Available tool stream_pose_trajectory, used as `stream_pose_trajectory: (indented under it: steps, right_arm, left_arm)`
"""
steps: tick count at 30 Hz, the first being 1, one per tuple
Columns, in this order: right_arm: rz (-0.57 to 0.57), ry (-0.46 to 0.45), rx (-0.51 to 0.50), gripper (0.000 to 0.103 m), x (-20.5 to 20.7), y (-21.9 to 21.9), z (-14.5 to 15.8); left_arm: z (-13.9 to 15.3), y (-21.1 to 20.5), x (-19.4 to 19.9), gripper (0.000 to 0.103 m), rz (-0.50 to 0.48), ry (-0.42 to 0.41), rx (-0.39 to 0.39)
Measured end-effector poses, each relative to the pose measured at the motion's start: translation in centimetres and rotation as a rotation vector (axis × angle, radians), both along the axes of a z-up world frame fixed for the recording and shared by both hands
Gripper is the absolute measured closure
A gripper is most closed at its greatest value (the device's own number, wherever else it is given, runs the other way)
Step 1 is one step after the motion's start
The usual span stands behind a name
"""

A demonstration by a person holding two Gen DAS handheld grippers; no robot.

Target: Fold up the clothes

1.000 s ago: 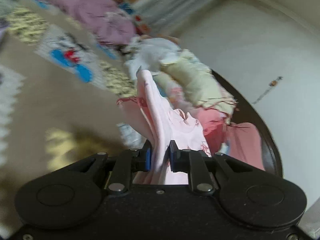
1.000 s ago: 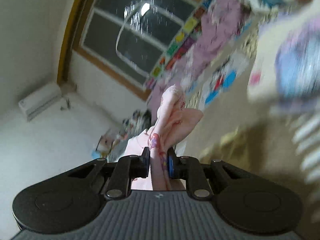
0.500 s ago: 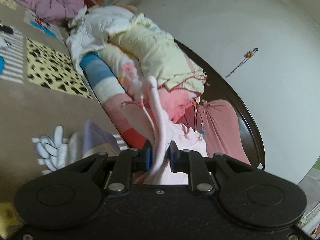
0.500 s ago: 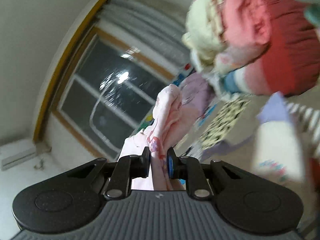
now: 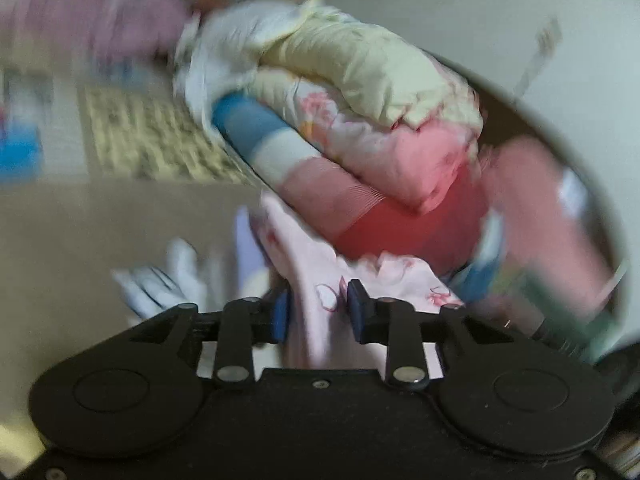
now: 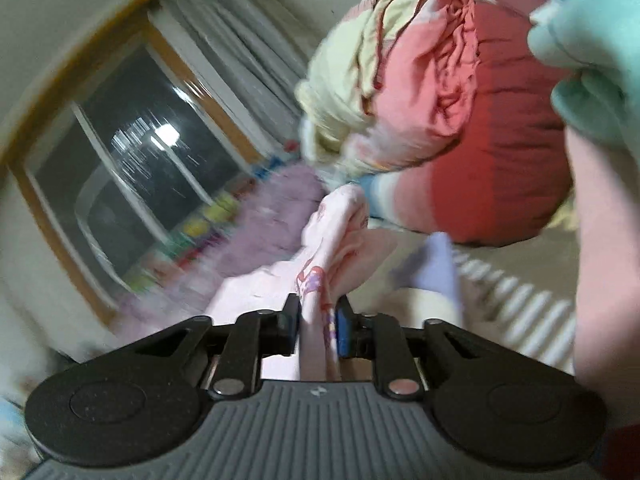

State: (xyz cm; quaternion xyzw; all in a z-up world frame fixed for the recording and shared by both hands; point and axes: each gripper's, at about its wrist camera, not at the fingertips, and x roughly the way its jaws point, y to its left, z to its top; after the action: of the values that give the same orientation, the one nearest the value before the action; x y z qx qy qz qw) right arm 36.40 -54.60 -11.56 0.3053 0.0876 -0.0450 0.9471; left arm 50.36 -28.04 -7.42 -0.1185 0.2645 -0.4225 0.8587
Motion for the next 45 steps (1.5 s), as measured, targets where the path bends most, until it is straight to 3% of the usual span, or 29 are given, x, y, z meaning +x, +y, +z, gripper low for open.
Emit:
stream_pose_trajectory:
  steps: [6, 9, 12, 14, 17, 18, 20, 25, 29, 31, 34, 36, 39, 45]
  right_arm:
    - [-0.072, -0.004, -0.330, 0.078, -1.0, 3.8, 1.8]
    - [-0.021, 0.034, -0.446, 0.080, 0.1, 5.5, 2.0]
    - [-0.004, 0.141, -0.426, 0.080, 1.0, 5.4, 0.4]
    - [0.003, 0.211, -0.403, 0.080, 1.5, 5.2, -0.8]
    - [0.002, 0.224, -0.397, 0.080, 1.4, 5.3, -0.9]
    - [-0.002, 0.215, -0.388, 0.080, 1.1, 5.4, -0.9]
    - [-0.003, 0.201, -0.368, 0.077, 0.3, 5.7, -0.8]
    - [0.027, 0.189, -0.315, 0.047, -2.1, 6.6, 0.5]
    - [0.050, 0.180, -0.273, 0.036, -4.0, 7.4, 1.4]
    - [0.062, 0.175, -0.252, 0.020, -5.0, 7.8, 1.9]
    - [0.074, 0.176, -0.224, 0.008, -6.3, 8.3, 2.7]
    - [0.068, 0.195, -0.214, 0.001, -7.0, 8.5, 3.2]
    - [0.059, 0.224, -0.200, 0.000, -8.0, 8.8, 4.0]
    - [0.041, 0.281, -0.172, 0.000, -10.1, 9.4, 5.7]
  left_arm:
    - [2.1, 1.4, -3.6, 0.075, -0.013, -0.208, -0.047]
    - [0.8, 0.7, -3.9, 0.075, -0.052, -0.198, -0.012]
    - [-2.2, -1.3, -2.9, 0.075, -0.045, -0.148, 0.123]
    - [-3.1, -0.8, -2.7, 0.074, -0.027, -0.145, 0.083]
    - [-2.3, -0.3, -3.3, 0.072, -0.018, -0.150, 0.067]
    - [-1.9, -0.2, -3.7, 0.069, -0.016, -0.164, 0.067]
    - [-1.0, 0.8, -4.6, 0.041, 0.005, -0.165, 0.054]
    - [1.3, 3.5, -6.7, 0.027, 0.065, -0.141, 0.029]
    - [2.7, 3.9, -8.1, 0.015, 0.099, -0.120, 0.150]
    - [3.2, 4.0, -8.9, 0.011, 0.105, -0.115, 0.197]
    - [3.6, 4.2, -10.3, 0.001, 0.098, -0.099, 0.215]
    - [4.1, 3.9, -11.5, 0.000, 0.125, -0.111, 0.256]
    - [4.7, 3.3, -13.0, 0.000, 0.176, -0.138, 0.348]
    - [6.4, 3.8, -15.3, 0.000, 0.160, -0.104, 0.358]
